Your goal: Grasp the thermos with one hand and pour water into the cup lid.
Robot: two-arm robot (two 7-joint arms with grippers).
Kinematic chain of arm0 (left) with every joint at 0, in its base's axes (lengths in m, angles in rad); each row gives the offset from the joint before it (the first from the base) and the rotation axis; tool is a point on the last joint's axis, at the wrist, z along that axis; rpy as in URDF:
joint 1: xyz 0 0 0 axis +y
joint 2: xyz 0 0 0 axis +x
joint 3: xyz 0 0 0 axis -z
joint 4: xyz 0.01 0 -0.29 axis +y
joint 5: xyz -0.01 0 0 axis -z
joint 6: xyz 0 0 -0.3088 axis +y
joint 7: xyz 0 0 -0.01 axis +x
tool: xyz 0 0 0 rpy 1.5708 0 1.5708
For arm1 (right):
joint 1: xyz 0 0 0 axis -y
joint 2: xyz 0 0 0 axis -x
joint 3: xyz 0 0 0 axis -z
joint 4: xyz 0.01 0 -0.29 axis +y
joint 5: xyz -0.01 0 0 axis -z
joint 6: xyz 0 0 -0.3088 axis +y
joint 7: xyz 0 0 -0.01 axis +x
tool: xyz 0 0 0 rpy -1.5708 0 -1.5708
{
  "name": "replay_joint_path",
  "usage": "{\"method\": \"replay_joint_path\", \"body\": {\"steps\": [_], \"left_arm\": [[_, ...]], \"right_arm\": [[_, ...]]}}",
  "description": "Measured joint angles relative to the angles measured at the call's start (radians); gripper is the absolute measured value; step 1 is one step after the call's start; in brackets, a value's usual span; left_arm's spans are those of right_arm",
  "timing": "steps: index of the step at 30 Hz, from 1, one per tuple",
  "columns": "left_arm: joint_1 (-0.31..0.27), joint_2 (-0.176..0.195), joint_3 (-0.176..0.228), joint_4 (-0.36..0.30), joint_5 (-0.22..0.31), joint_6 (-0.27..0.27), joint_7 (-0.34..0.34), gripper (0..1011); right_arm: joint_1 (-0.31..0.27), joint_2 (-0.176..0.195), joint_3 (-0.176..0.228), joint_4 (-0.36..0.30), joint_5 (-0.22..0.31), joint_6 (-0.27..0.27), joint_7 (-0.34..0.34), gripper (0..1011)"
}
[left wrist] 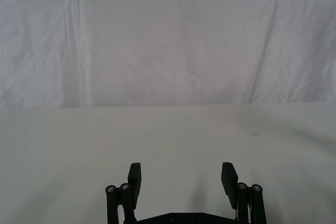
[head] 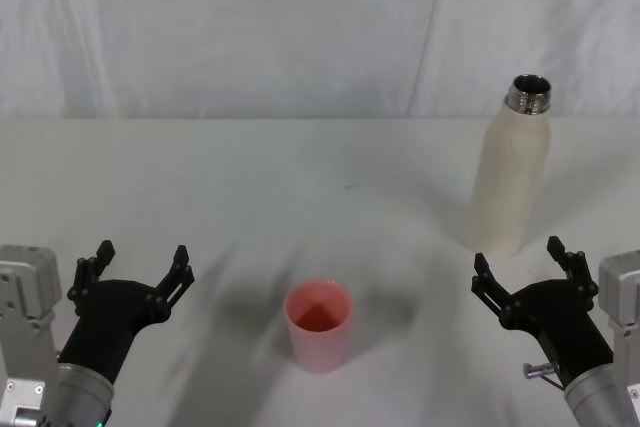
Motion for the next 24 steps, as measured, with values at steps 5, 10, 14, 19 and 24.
{"method": "replay_joint_path", "body": {"steps": [5, 10, 14, 19, 24], "left_arm": [[0.000, 0.000, 0.000, 0.000, 0.000, 0.000, 0.000, 1001], [0.000, 0.000, 0.000, 0.000, 0.000, 0.000, 0.000, 1001], [0.000, 0.000, 0.000, 0.000, 0.000, 0.000, 0.000, 1001], [0.000, 0.000, 0.000, 0.000, 0.000, 0.000, 0.000, 1001], [0.000, 0.000, 0.000, 0.000, 0.000, 0.000, 0.000, 1001]], "right_arm": [[0.000, 0.000, 0.000, 0.000, 0.000, 0.000, 0.000, 1001], [0.000, 0.000, 0.000, 0.000, 0.000, 0.000, 0.000, 1001], [0.000, 0.000, 0.000, 0.000, 0.000, 0.000, 0.000, 1001], [0.000, 0.000, 0.000, 0.000, 0.000, 0.000, 0.000, 1001], [0.000, 0.000, 0.000, 0.000, 0.000, 0.000, 0.000, 1001]]}}
